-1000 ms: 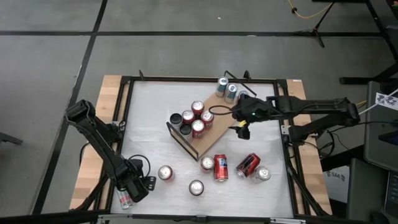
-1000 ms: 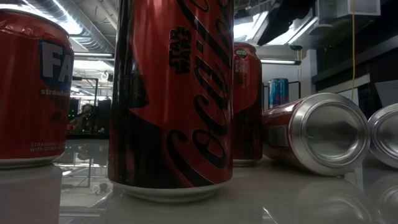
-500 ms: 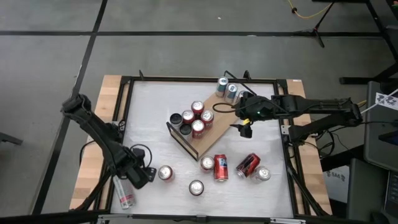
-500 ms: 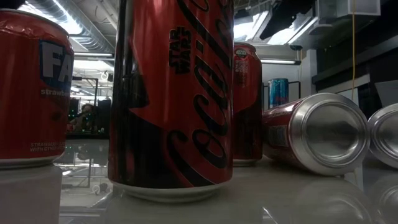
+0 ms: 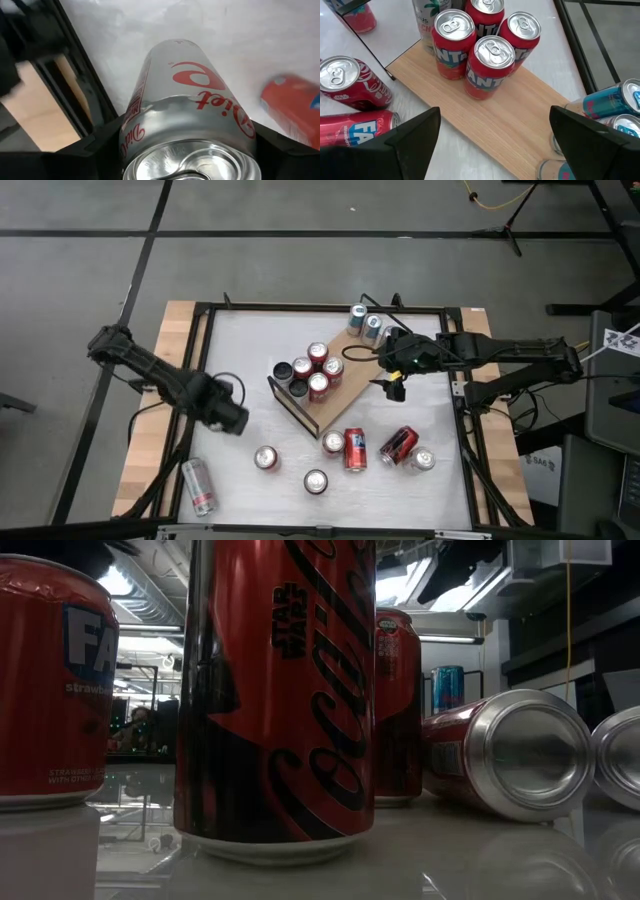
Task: Place canned beverage on shelf
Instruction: Put the red silver soda can on the shelf
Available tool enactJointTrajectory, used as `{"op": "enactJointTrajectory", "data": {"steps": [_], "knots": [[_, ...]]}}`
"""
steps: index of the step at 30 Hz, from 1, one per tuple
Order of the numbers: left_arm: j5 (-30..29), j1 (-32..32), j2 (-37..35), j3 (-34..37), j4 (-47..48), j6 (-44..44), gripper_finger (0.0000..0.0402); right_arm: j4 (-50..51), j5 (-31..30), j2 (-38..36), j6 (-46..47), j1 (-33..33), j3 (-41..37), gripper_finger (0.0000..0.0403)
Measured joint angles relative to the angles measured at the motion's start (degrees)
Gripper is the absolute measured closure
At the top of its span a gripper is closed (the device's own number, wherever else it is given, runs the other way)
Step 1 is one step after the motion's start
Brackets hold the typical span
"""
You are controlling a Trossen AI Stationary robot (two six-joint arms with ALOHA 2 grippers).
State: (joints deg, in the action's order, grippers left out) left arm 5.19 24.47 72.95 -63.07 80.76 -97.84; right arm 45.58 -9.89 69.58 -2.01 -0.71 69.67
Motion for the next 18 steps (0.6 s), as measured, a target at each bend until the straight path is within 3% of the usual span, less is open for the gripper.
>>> {"op": "enactJointTrajectory", "data": {"steps": [18], "knots": [[-1.8, -35.29, -1.07, -0.04, 2.94, 41.58, 0.0113, 0.0, 0.03, 0.0, -1.92, -0.02, 0.0, 0.004]]}}
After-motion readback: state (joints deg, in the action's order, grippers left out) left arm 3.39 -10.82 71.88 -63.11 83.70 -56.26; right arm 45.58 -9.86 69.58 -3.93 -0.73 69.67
